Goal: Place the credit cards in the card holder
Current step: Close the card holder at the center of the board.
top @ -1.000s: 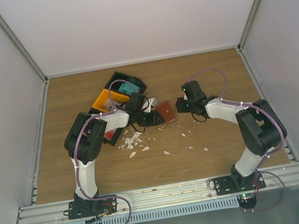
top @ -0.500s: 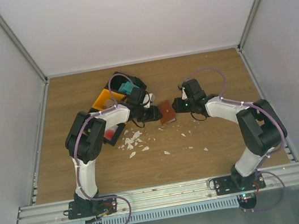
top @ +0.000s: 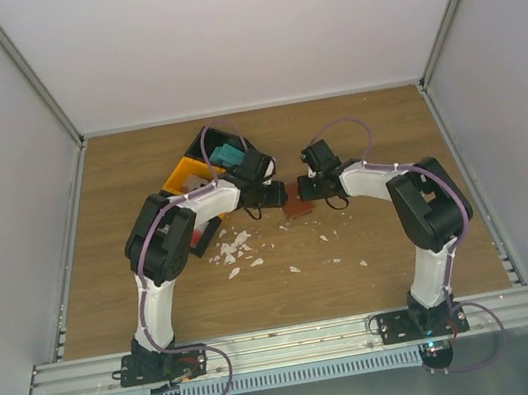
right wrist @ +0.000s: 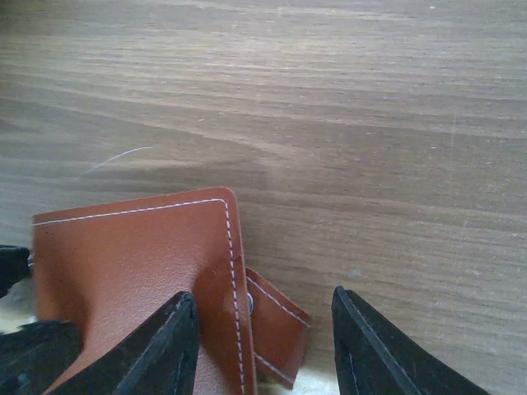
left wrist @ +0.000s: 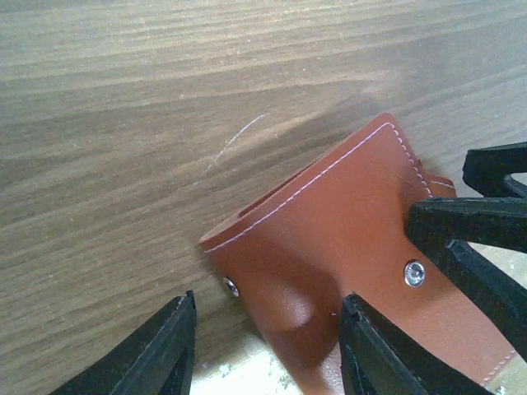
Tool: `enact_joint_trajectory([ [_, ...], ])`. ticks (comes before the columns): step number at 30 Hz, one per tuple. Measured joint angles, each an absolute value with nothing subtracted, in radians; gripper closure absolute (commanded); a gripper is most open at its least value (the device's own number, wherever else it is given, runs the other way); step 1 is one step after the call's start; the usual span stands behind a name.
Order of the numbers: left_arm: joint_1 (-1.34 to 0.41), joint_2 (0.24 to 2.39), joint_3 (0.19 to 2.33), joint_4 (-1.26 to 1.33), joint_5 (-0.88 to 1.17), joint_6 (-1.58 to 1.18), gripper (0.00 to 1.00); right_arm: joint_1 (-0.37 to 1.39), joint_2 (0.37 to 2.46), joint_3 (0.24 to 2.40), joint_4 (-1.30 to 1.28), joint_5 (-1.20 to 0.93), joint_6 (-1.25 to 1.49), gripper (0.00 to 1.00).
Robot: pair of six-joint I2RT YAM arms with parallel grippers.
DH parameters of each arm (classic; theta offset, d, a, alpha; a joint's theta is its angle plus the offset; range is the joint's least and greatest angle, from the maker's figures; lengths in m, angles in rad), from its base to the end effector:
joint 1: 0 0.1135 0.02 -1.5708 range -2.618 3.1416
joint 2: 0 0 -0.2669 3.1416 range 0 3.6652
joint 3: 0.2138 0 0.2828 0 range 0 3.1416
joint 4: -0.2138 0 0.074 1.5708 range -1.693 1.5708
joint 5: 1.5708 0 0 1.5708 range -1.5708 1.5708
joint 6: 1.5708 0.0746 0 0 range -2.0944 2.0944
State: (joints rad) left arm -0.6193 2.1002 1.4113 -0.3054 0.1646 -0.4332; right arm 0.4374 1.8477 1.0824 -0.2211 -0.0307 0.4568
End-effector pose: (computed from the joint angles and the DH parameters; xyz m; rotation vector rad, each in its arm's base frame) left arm 0.3892 -0.2925 0.0908 0.3123 2.6457 -0.5866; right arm 0.3757 0.1782 0.0981 0.0132 2.6024 0.3745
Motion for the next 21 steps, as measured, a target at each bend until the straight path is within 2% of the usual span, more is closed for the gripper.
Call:
enact_joint_trajectory([
  [13,-0.622,2.117,1.426,-0.294,0.113,-0.416,0.6,0.45,1.874,1.106,-0.259,0.157,0.479,0.56],
  [21,-0.621,2.117,1.426,-0.29,0.134,-0.391,0.6,0.447,1.818,1.04,-0.279,0.155,0.467,0.72],
])
